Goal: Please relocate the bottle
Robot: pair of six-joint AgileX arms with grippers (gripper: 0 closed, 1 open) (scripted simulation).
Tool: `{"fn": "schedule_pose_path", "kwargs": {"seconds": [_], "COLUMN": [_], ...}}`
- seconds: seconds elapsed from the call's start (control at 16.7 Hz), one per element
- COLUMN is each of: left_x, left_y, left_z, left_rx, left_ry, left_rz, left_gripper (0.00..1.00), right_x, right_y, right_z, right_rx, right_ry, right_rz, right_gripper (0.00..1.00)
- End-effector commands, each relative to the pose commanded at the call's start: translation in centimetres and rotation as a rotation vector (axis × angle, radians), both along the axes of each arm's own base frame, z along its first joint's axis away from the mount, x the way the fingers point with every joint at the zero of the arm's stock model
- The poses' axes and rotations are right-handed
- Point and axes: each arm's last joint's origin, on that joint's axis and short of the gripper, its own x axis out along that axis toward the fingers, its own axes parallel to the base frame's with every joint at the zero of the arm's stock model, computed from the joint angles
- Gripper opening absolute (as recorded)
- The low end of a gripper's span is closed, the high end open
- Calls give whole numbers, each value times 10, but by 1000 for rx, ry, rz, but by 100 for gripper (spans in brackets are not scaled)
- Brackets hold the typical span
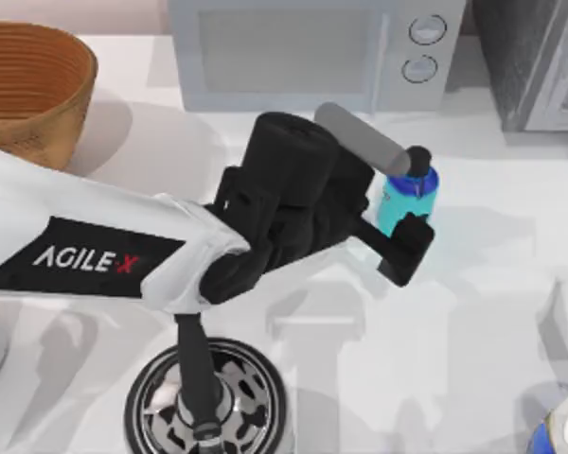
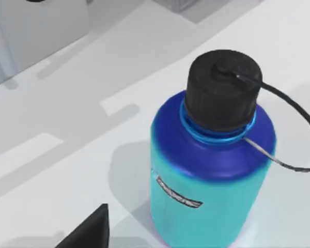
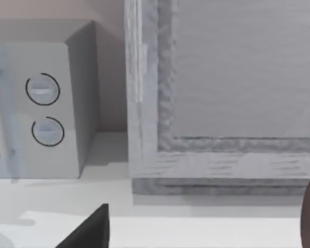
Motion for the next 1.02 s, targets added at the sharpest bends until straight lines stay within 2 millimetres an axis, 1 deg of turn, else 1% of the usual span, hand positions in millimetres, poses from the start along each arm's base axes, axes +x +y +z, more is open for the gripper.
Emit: {"fn": "schedule_pose_path", "kwargs": {"seconds": [0.12, 0.24, 0.36, 0.48, 0.6, 0.66, 0.96, 1.02], "left_x": [8, 21, 33, 45, 54, 56, 56, 56], "left_y": [-9, -21, -36, -48, -52, -54, -55, -55], "left_z": [-1, -8, -22, -43, -60, -64, -65, -65], "left_rx": [12, 16, 13, 11, 8, 5, 2, 2], "left_ry": [12, 16, 13, 11, 8, 5, 2, 2], "left_rz": [-4, 0, -3, 0, 6, 6, 5, 5], "left_gripper": [100, 100, 100, 100, 100, 100, 100, 92], "right_x": [0, 0, 0, 0, 0, 0, 0, 0], "right_y": [0, 0, 0, 0, 0, 0, 0, 0], "right_z": [0, 0, 0, 0, 0, 0, 0, 0], "right_rx": [0, 0, 0, 0, 0, 0, 0, 0], "right_ry": [0, 0, 0, 0, 0, 0, 0, 0], "right_rz": [0, 0, 0, 0, 0, 0, 0, 0], "right_gripper": [100, 100, 100, 100, 100, 100, 100, 100]}}
